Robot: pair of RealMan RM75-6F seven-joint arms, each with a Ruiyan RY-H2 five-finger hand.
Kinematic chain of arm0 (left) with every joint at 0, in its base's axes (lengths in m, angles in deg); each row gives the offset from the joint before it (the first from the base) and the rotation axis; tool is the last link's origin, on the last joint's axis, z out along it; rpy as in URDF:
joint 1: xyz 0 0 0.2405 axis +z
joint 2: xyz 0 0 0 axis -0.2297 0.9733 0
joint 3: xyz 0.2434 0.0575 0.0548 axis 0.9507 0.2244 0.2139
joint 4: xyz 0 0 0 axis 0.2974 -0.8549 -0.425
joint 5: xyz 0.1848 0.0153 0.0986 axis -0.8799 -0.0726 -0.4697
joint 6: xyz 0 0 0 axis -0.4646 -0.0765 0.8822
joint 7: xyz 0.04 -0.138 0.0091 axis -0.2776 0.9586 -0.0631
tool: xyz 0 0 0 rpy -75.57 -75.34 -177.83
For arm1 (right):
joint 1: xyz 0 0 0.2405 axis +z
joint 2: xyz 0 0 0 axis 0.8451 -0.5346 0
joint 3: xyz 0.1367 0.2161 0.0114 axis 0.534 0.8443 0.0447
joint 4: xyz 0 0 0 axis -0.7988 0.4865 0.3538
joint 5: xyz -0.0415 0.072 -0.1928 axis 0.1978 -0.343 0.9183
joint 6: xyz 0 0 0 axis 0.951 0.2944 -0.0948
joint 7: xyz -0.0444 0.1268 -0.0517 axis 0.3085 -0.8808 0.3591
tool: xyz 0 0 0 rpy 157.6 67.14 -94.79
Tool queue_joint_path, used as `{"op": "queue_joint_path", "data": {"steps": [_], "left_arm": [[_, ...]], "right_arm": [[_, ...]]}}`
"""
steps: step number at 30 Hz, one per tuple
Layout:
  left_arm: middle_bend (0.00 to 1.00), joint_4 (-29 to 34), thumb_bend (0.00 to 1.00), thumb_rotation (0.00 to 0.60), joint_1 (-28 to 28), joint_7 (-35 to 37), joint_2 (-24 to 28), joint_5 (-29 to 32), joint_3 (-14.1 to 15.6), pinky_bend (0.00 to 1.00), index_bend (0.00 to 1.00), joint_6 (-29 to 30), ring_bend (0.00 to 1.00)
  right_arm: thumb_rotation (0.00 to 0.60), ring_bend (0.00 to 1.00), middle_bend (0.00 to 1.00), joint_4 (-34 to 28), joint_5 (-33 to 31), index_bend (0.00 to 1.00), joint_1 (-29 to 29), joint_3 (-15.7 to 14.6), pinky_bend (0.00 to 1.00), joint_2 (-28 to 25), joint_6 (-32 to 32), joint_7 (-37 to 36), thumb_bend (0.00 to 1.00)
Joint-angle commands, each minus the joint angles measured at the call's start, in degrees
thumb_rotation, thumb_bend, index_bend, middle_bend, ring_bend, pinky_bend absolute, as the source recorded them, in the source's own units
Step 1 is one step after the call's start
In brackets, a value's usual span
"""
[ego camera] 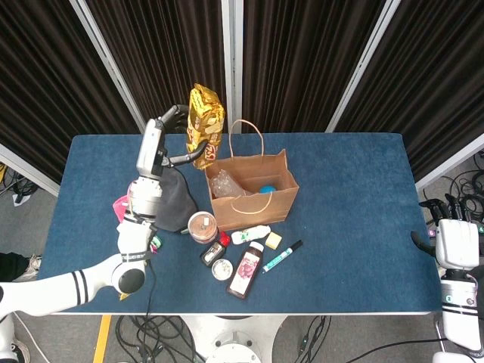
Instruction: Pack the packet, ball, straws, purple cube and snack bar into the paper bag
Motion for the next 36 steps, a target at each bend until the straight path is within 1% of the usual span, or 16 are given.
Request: {"op": "queue_joint_path", "data": {"steps": [1, 4, 9, 15, 21, 26, 28, 33, 36], "left_arm": [[0.64, -0.9, 0.41, 0.6, -0.5, 2.1, -3.0, 0.4, -0.5, 0.58, 0.62, 0.3, 0.53], [0.64, -3.0, 0.41, 0.6, -1.0, 3.9, -5.5, -0.7, -0.1, 0.58, 0.62, 0.2, 0.53], [0.64, -6.5, 0.41, 0.6, -3.0, 7.3, -9.4, -1.1, -1.3, 0.58, 0.62, -1.2, 0.53], [0.64, -11.5, 0.41, 0.6, -4.8, 9.6, -13.4, -3.2, -0.9, 0.58, 0.62, -1.6, 0.53], [0.64, -15.3, 0.41, 0.6, -4.8, 11.7, -15.4, -3.0, -0.3, 0.58, 0.62, -3.4, 0.53], [0.63, -16.8, 0.41, 0.6, -4.7, 13.2, -16.3, -4.2, 0.4, 0.57, 0.61, -4.3, 0.52], [0.59, -17.6, 0.39, 0.6, -4.8, 15.5, -16.3, -6.0, 0.9, 0.53, 0.58, -4.7, 0.48], [0.46, -19.7, 0.21, 0.6, -4.8, 19.0, -16.2, -9.8, 2.1, 0.42, 0.42, -4.3, 0.38], [0.41, -19.7, 0.17, 0.6, -4.6, 19.7, -15.9, -10.5, 2.3, 0.38, 0.33, -4.3, 0.34]], "right_arm": [[0.6, 0.11, 0.27, 0.4, -0.6, 0.31, 0.0, 0.3, 0.17, 0.1, 0.7, -0.3, 0.11], [0.6, 0.11, 0.27, 0.8, -1.1, 0.31, 0.1, 0.5, 0.17, 0.3, 1.6, -0.5, 0.11], [0.6, 0.11, 0.27, 1.3, -1.8, 0.31, 0.1, 0.8, 0.17, 0.5, 2.6, -0.9, 0.11], [0.6, 0.11, 0.27, 1.9, -2.5, 0.31, 0.4, 1.4, 0.17, 0.6, 3.8, -1.5, 0.11], [0.6, 0.11, 0.27, 2.7, -3.3, 0.31, 0.5, 1.9, 0.17, 0.7, 4.9, -2.2, 0.11], [0.6, 0.11, 0.27, 3.3, -3.9, 0.31, 0.8, 2.1, 0.17, 0.9, 6.1, -2.6, 0.11], [0.6, 0.11, 0.27, 3.4, -4.1, 0.31, 0.9, 2.2, 0.17, 1.0, 6.5, -2.8, 0.11], [0.6, 0.11, 0.27, 3.4, -4.2, 0.31, 1.1, 2.5, 0.17, 1.0, 6.9, -3.1, 0.1], [0.6, 0.11, 0.27, 3.3, -4.4, 0.31, 1.2, 2.6, 0.17, 1.0, 7.1, -3.1, 0.1]]}}
